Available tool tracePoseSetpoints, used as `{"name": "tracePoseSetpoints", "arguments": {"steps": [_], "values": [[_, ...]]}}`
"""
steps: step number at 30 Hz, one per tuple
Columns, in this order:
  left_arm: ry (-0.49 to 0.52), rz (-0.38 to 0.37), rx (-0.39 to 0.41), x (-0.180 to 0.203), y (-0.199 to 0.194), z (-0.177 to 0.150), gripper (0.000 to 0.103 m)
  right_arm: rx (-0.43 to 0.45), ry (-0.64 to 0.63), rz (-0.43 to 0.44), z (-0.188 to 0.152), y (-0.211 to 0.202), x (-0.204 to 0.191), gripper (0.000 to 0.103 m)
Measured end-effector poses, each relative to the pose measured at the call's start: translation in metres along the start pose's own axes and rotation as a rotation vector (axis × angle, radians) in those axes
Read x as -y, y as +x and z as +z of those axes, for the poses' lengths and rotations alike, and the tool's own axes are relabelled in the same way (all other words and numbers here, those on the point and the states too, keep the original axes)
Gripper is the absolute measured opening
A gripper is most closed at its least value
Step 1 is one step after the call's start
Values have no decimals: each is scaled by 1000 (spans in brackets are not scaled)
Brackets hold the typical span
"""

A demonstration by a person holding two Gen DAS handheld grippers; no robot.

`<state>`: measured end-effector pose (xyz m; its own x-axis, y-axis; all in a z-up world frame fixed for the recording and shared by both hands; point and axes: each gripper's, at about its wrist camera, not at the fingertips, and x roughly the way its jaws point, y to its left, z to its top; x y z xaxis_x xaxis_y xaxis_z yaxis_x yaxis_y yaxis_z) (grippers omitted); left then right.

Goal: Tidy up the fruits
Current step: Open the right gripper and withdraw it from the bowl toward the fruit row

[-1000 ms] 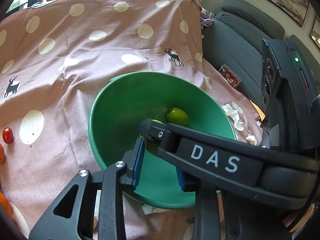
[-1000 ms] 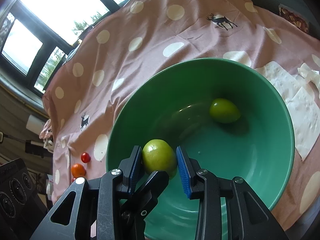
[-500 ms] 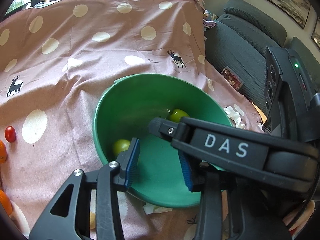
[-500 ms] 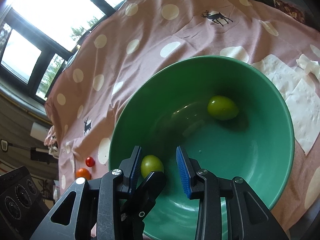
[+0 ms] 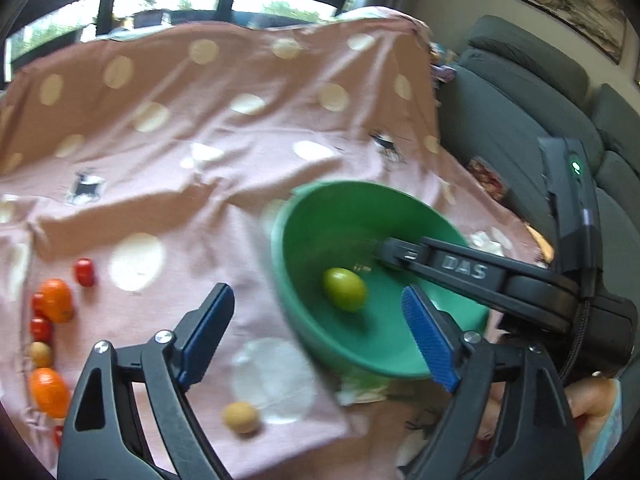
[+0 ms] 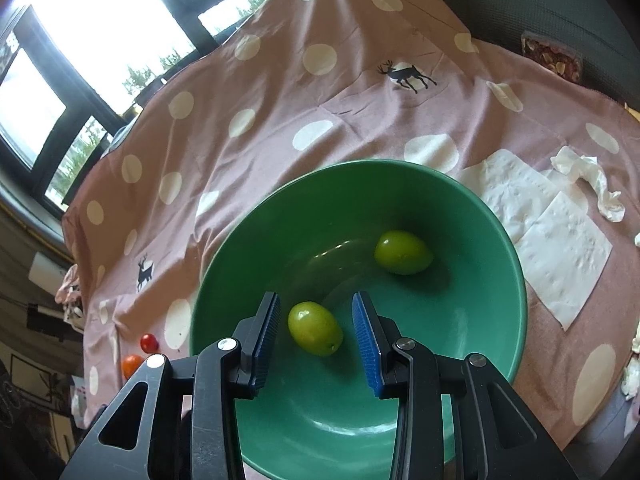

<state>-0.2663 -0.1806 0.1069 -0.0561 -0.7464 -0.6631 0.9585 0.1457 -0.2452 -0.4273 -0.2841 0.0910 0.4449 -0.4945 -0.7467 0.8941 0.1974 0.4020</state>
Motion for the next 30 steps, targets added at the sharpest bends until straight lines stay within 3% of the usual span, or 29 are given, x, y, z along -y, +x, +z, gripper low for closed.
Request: {"name": "tracePoseSetpoints", "arguments": {"steps": [3,7,13,23,30], "values": [[-64,81,27,-28,-14,0,87,4,-14,0,1,-1,-2,38],[-221,145,72,-77,-40,-7,90,24,-40,22,0,-4,-9,56],[-395,346,166,-141,-87,-26,92,38,-101,76,-3,-10,-30,65],[-596,373,173,-207,-107,-53,93,-29,-258,268,-31,-3,-103,65],[-643,405,131,-224,-104,-61,92,-242,-372,418,-76,33,-168,65]]}}
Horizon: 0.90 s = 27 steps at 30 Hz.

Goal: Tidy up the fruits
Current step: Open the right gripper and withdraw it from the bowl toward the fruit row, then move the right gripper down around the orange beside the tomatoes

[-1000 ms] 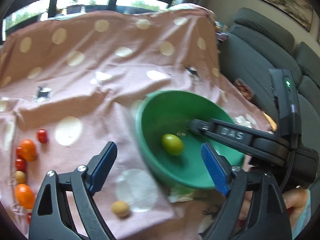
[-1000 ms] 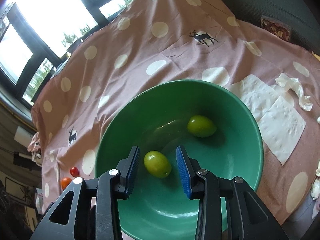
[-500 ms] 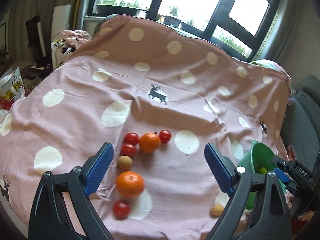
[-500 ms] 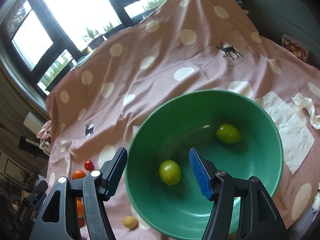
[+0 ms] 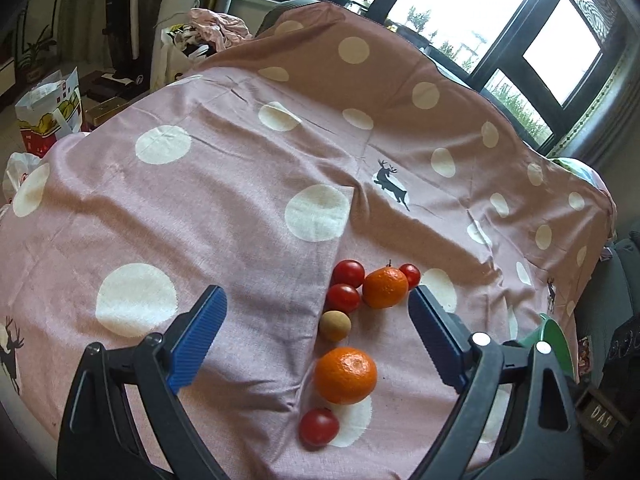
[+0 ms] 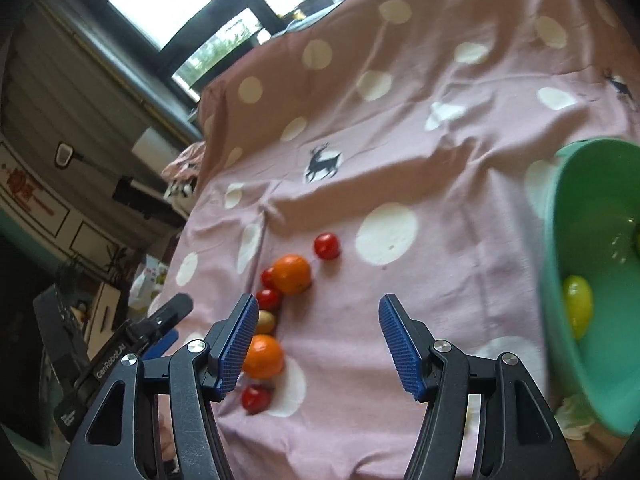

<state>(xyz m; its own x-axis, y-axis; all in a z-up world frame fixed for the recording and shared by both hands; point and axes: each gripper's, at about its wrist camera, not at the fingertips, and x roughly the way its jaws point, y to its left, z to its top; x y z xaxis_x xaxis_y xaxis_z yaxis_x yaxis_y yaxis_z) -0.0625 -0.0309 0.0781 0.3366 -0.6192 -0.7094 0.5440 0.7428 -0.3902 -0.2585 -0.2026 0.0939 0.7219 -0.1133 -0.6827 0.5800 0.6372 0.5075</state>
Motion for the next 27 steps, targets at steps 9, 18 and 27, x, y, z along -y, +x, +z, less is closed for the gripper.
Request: {"name": "tracePoseSetpoints", "arguments": {"steps": [9,18,27], "values": [[-75,3,-20,-20,3,5,91,-217,-91,56,-28,82,-40,58],[-74,-4,-38,-17,5,5,91,-273,-70,102,-36,98,-42,46],[-54,-27,-46,-12,6,2,90,-248,-33,114,-34,83,-32,35]]}}
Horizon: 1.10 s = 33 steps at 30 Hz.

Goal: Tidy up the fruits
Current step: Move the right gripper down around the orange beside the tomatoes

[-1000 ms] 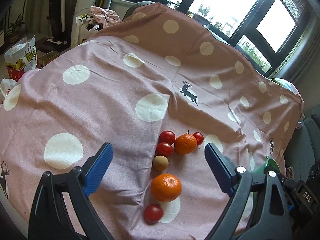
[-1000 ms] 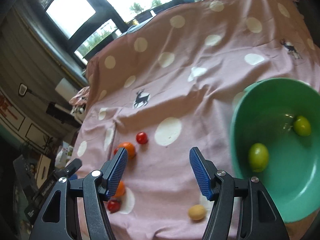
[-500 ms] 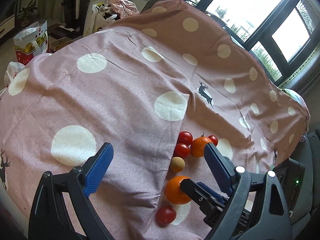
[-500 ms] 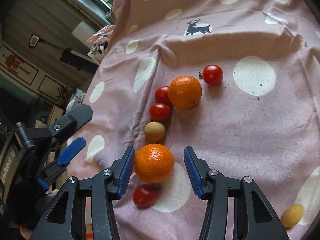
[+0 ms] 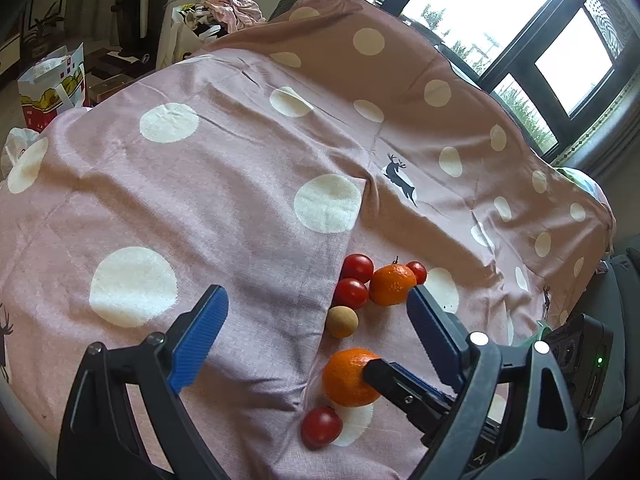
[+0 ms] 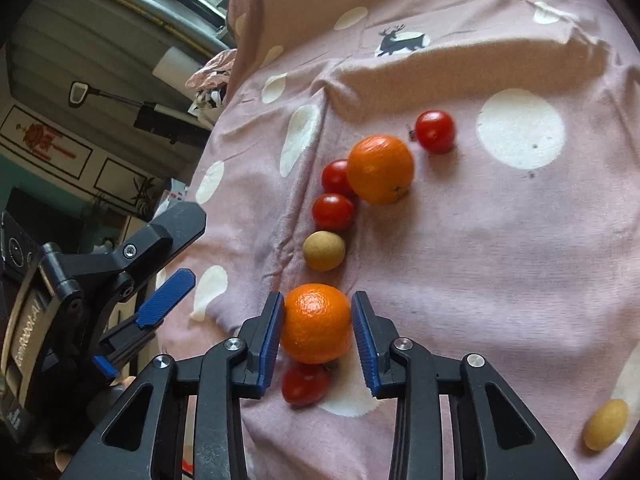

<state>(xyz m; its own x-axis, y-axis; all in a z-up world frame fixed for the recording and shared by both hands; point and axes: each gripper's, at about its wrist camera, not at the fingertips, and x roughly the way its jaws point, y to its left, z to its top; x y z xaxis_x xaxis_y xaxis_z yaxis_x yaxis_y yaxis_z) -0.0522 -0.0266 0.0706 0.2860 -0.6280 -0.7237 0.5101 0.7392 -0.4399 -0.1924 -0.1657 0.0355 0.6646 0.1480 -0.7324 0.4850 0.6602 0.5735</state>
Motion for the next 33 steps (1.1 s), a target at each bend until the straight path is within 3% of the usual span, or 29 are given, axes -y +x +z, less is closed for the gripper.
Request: {"name": "tracePoseSetpoints", "arguments": {"steps": [5,9,13,20,22,24,25,26,28,30,33], "values": [[17,-18,-17,5,1,-3,88,34,36,-13,2,-18,13,13],[44,-23,-36,11,5,-5,84,41,66,-135,4,-23,30,13],[81,-17,-50,19,9,-10,73,36,128,-223,6,-23,49,13],[127,-31,-82,32,22,-19,50,161,140,-214,19,-50,54,13],[137,-36,-100,36,27,-22,46,215,150,-165,28,-55,55,19],[155,-32,-119,41,34,-26,45,256,156,-87,37,-53,54,33],[162,-28,-127,43,36,-27,45,249,155,-55,41,-48,53,42],[169,-24,-137,45,39,-28,45,226,148,-42,45,-40,51,44],[177,-18,-147,47,41,-30,45,164,117,-79,51,-20,44,45],[187,-20,-150,48,42,-30,45,154,81,-183,51,-8,37,45],[182,-29,-153,48,42,-29,45,123,86,-179,49,2,39,44]]}}
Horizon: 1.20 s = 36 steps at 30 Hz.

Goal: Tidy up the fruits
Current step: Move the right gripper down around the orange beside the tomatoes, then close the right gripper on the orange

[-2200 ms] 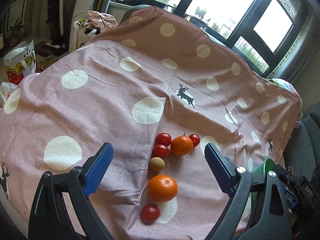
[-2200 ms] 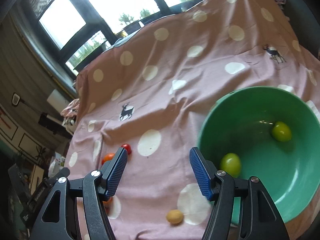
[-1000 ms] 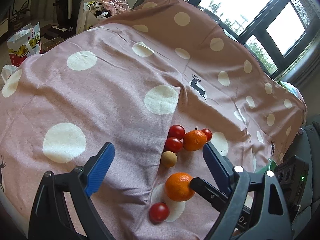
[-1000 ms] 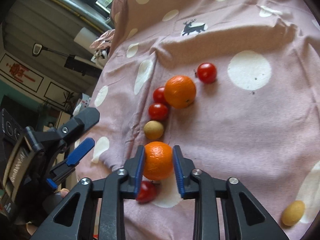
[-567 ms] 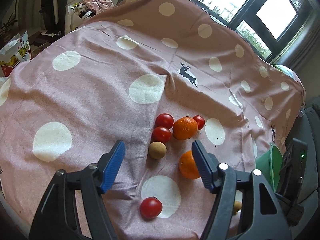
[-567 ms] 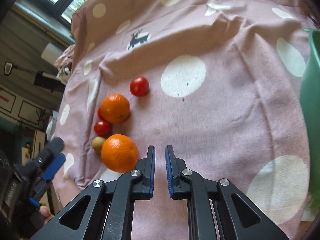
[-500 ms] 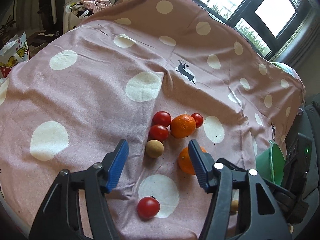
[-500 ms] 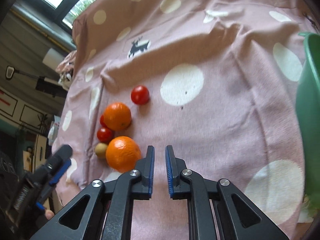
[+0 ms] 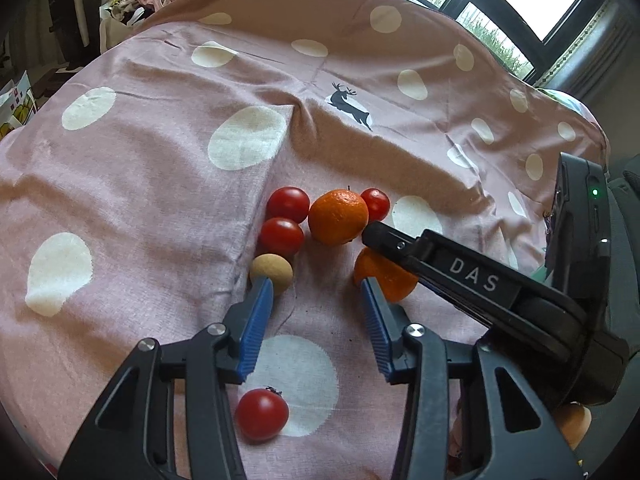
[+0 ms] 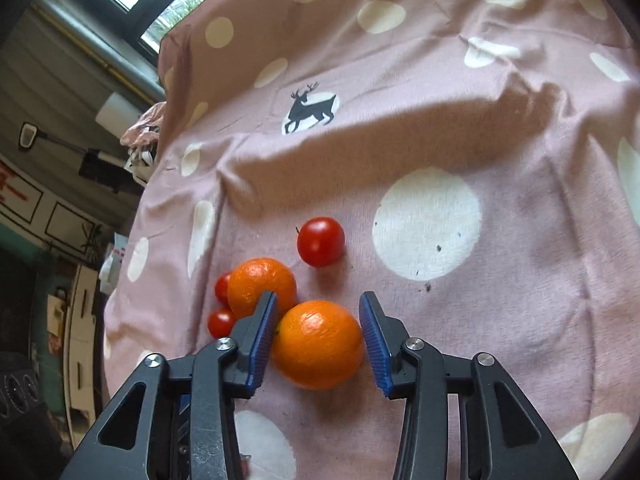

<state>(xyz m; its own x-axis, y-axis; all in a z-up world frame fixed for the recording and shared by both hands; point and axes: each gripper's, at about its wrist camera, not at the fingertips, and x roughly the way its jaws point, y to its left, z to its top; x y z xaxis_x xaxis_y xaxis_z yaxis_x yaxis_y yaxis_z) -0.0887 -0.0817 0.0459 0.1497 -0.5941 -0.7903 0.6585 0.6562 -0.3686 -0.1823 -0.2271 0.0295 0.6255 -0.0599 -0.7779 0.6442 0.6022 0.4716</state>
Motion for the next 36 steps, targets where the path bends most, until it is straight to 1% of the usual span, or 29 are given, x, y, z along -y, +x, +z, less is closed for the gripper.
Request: {"name": "tracePoseSetpoints", "arguments": {"steps": [6,8,11,15,17,18,22,26,32,36], "values": [[12,-19,-7,4,0,-2,45,-27,82,57,-4,-8,19,42],[18,-23,-9,6,0,-3,45,-42,111,61,-6,-13,27,42],[37,-32,-13,11,0,-4,45,-49,132,43,-12,-25,35,42],[65,-63,-21,20,-1,-8,45,-63,142,35,-17,-38,45,42],[83,-73,-30,27,1,-11,45,-72,118,-30,-16,-36,46,42],[92,-72,-33,30,2,-12,45,-64,120,-27,-15,-38,47,42],[129,-72,-48,40,6,-16,46,-82,126,-20,-15,-42,53,42],[171,-95,-67,51,9,-21,47,-53,117,-57,-15,-52,56,42],[236,-126,-106,67,16,-30,47,-29,174,-47,-19,-62,71,42],[251,-165,-132,74,19,-33,47,-24,184,-41,-21,-63,72,42]]}}
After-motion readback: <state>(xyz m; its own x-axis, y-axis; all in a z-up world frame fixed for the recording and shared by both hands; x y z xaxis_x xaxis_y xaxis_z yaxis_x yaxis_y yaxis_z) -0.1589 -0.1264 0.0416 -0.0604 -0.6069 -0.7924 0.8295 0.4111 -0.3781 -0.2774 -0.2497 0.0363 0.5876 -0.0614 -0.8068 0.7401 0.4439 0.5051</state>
